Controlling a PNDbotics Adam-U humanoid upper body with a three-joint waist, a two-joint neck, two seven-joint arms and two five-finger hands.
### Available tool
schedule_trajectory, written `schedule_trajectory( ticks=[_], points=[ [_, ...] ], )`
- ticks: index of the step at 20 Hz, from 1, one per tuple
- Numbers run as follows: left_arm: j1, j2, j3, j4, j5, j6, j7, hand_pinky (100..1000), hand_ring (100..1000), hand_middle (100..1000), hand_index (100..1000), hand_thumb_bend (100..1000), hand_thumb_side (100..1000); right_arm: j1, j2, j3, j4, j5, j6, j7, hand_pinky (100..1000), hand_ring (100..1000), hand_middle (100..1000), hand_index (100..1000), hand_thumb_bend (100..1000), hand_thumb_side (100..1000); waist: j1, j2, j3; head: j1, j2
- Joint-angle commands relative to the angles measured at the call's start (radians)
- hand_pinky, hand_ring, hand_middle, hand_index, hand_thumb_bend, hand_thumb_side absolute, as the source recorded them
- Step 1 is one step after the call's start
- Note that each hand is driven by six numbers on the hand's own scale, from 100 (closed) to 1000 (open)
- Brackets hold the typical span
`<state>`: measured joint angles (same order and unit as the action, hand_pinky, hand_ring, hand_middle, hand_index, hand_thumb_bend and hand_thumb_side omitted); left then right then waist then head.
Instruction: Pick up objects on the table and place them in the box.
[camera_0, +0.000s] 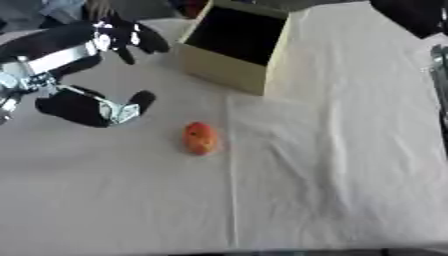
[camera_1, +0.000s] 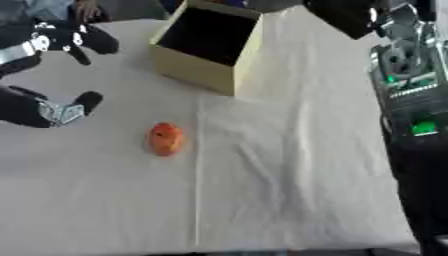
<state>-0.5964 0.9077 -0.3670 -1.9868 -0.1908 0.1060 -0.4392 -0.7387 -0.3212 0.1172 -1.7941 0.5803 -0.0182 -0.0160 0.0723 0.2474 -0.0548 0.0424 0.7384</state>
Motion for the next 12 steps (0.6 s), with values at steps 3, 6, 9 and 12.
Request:
schedule_trajectory(
  ticks=[3, 6, 9, 12],
  points=[
    [-0.030, 0.022, -0.014, -0.013, -0.080, -0.005, -0.032, 821, 925, 872, 917, 481, 421, -0.010, -0.005, -0.006, -0.011, 0.003, 0.001, 0.000, 830, 767, 598, 798, 100, 699, 0.001, -0.023, -0.001, 0.003, 0.010],
    [-0.046, 0.018, -0.039, -0.013, -0.138, -0.001, -0.058, 844, 938, 872, 920, 534, 453, -0.008, -0.005, -0.006, -0.010, 0.001, 0.001, 0.000, 829, 766, 596, 797, 100, 699, 0.001, -0.024, -0.001, -0.002, 0.013],
    [-0.067, 0.000, -0.070, -0.003, -0.177, 0.008, -0.099, 840, 937, 868, 923, 543, 475, -0.005, -0.005, -0.007, -0.010, -0.001, 0.002, -0.001, 829, 765, 594, 797, 100, 700, 0.001, -0.024, -0.001, -0.005, 0.019],
    [-0.083, -0.031, -0.091, 0.030, -0.207, 0.015, -0.121, 823, 922, 856, 917, 519, 478, -0.005, -0.007, -0.007, -0.009, -0.004, 0.003, -0.002, 828, 764, 593, 797, 100, 701, -0.001, -0.022, 0.000, -0.008, 0.029]
  ],
)
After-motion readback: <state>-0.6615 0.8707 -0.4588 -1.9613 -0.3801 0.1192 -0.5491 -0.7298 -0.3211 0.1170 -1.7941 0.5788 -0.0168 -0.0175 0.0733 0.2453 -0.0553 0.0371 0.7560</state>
